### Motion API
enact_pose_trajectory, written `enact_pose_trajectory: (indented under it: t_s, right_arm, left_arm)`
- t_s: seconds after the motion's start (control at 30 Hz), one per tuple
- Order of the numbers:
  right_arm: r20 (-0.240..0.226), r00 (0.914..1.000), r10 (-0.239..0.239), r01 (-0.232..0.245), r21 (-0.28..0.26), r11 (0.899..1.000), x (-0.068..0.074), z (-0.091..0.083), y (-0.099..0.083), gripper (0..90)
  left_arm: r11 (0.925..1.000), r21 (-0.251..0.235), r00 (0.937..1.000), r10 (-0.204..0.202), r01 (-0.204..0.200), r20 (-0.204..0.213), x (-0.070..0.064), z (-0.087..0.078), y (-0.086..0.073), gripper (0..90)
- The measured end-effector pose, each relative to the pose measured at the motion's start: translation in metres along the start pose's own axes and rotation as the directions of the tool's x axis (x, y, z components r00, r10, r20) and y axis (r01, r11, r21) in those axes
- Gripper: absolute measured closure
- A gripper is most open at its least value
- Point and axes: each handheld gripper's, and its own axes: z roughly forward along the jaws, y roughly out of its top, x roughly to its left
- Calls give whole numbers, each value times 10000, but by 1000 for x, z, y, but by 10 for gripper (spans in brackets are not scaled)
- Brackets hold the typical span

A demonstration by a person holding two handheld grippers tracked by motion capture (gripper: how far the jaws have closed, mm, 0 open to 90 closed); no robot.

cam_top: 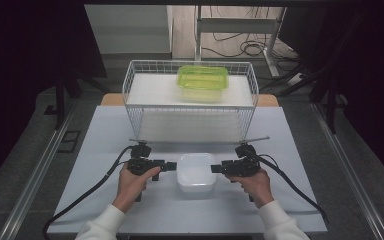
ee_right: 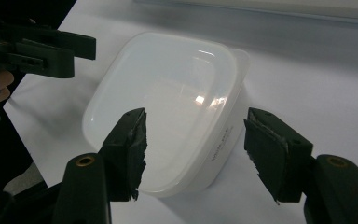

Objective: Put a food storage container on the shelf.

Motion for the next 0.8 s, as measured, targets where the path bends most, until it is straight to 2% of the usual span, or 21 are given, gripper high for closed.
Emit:
enact_pose_trajectory:
  t_s: [0.4, 0.47, 0.53, 0.63, 0.67, 0.7, 0.8]
  right_arm:
    - [-30, 9998, 173, -173, 206, 9996, -3, 9, -1, 478]
    - [-65, 9995, 311, -309, 281, 9991, -4, 13, -1, 487]
    - [-88, 9992, 385, -381, 364, 9986, -4, 14, -1, 491]
    - [-121, 9984, 550, -543, 542, 9971, -6, 17, -1, 539]
    - [-121, 9984, 550, -543, 542, 9971, -6, 17, -1, 539]
    - [-276, 9971, 703, -684, 636, 9956, -6, 19, -2, 551]
    - [-295, 9959, 853, -832, 655, 9944, -7, 18, -2, 571]
  left_arm:
    - [9988, 415, 9991, -267, 253, 318, 3, 12, -3, 417]
    - [9983, 461, 9981, -384, 362, 475, 3, 15, -4, 441]
    - [9981, 537, 9982, -334, 307, 493, 4, 15, -4, 464]
    - [9975, 595, 9970, -432, 393, 643, 4, 17, -5, 521]
    - [9970, 620, 9957, -509, 461, 774, 4, 18, -5, 521]
    - [9961, 676, 9927, -629, 561, 1027, 4, 20, -6, 581]
    - [9960, 658, 9915, -673, 602, 1113, 3, 20, -6, 620]
